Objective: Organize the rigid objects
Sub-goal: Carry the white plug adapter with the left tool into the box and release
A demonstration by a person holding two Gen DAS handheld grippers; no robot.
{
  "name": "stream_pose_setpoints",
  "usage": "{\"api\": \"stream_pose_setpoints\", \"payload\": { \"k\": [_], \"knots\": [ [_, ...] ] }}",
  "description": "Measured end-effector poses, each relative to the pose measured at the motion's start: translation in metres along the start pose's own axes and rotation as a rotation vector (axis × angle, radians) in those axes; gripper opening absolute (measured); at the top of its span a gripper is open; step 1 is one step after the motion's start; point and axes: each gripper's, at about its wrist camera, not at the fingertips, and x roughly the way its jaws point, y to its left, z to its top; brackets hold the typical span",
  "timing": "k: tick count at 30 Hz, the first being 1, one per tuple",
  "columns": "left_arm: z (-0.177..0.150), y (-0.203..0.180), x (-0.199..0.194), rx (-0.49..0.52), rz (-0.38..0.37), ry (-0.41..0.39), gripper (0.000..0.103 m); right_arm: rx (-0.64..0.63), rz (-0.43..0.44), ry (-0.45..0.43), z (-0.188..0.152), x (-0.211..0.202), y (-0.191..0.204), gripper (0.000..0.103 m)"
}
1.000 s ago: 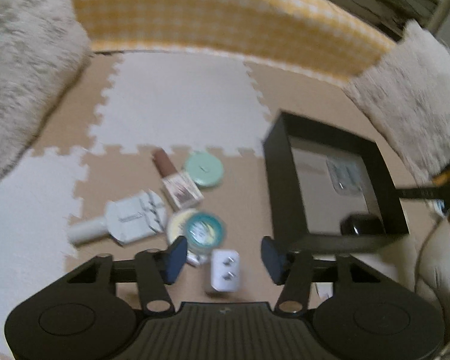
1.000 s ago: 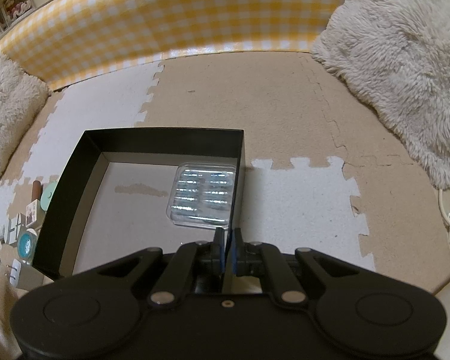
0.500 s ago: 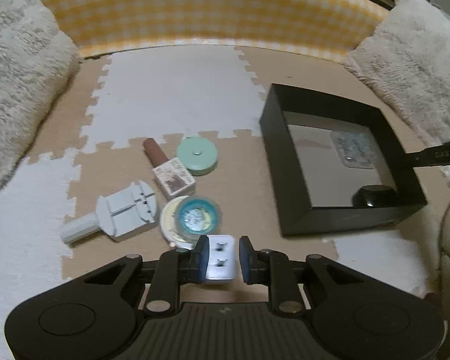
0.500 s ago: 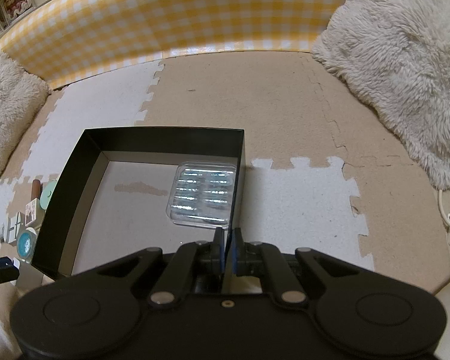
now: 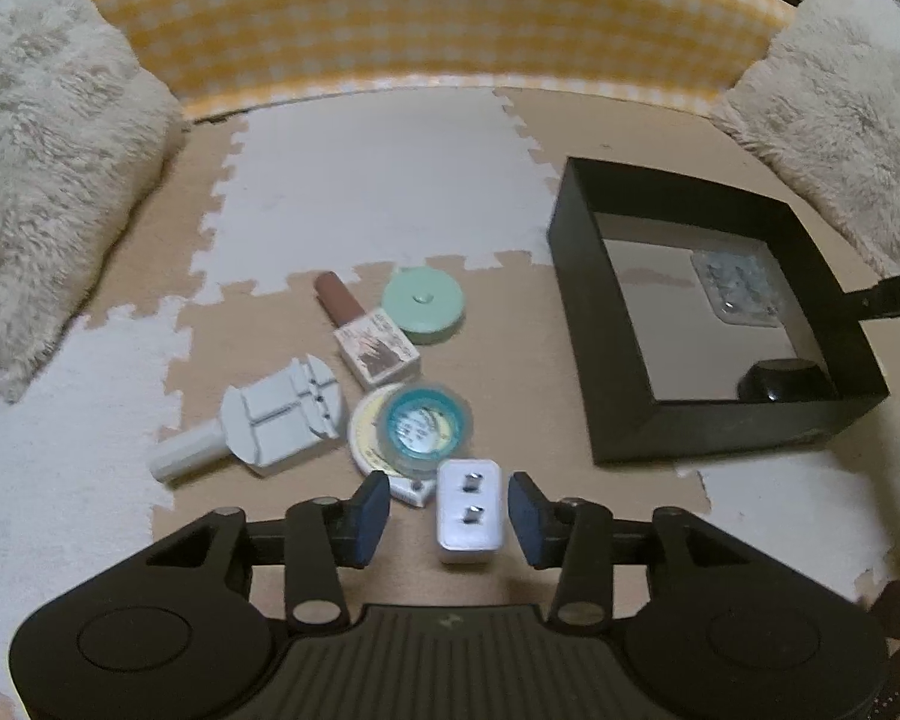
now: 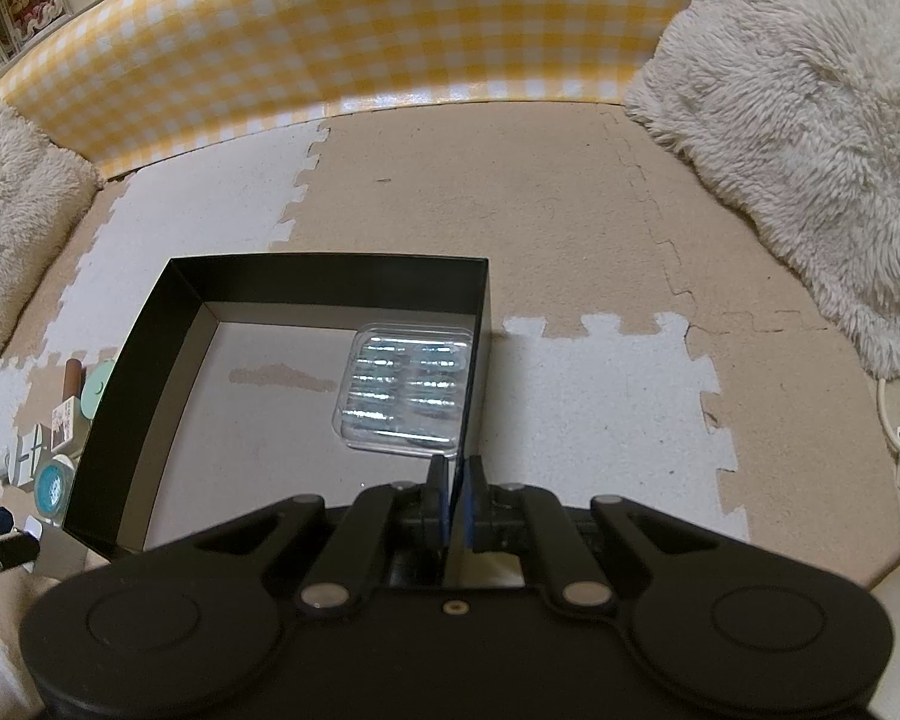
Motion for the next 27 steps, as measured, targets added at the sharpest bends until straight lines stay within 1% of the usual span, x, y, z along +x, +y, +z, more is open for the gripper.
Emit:
{"api": "stream_pose_setpoints", "payload": {
  "k": [3,4,8,9,10,11,15,18,21,27],
  "knots": [
    [-0.001,0.000,0.004,-0.022,-0.037,0.018,0.045,0.001,0.000,0.000,0.000,0.000,0.000,0.005],
    [-0.001,0.000,0.007,-0.025,-0.041,0.024,0.043,0.000,0.000,0.000,0.000,0.000,0.000,0.005],
    [-0.003,0.000,0.015,-0.035,-0.019,0.033,0.041,-0.002,-0.001,0.000,0.000,0.000,0.000,0.005],
    [-0.003,0.001,0.017,-0.044,-0.017,0.038,0.035,-0.002,-0.001,0.000,0.000,0.000,0.000,0.005],
    [-0.003,0.003,0.019,-0.053,-0.019,0.045,0.027,-0.002,-0.001,0.000,0.000,0.000,0.000,0.005],
    [-0.003,0.005,0.019,-0.065,-0.024,0.046,0.025,-0.002,-0.001,0.000,0.000,0.000,0.001,0.005],
    [-0.001,0.004,0.012,-0.079,-0.041,0.026,0.025,-0.001,0.000,0.000,0.000,0.000,0.001,0.005],
    [0.003,-0.001,0.001,-0.080,-0.074,-0.009,0.025,-0.001,0.000,0.001,0.000,0.001,0.001,0.005],
    [0.007,-0.007,-0.013,-0.089,-0.123,-0.050,0.025,-0.001,0.000,0.001,0.000,0.001,0.000,0.005],
    [0.022,-0.024,-0.033,-0.117,-0.254,-0.130,0.025,0.001,0.003,0.003,-0.001,0.001,0.000,0.005]
  ]
}}
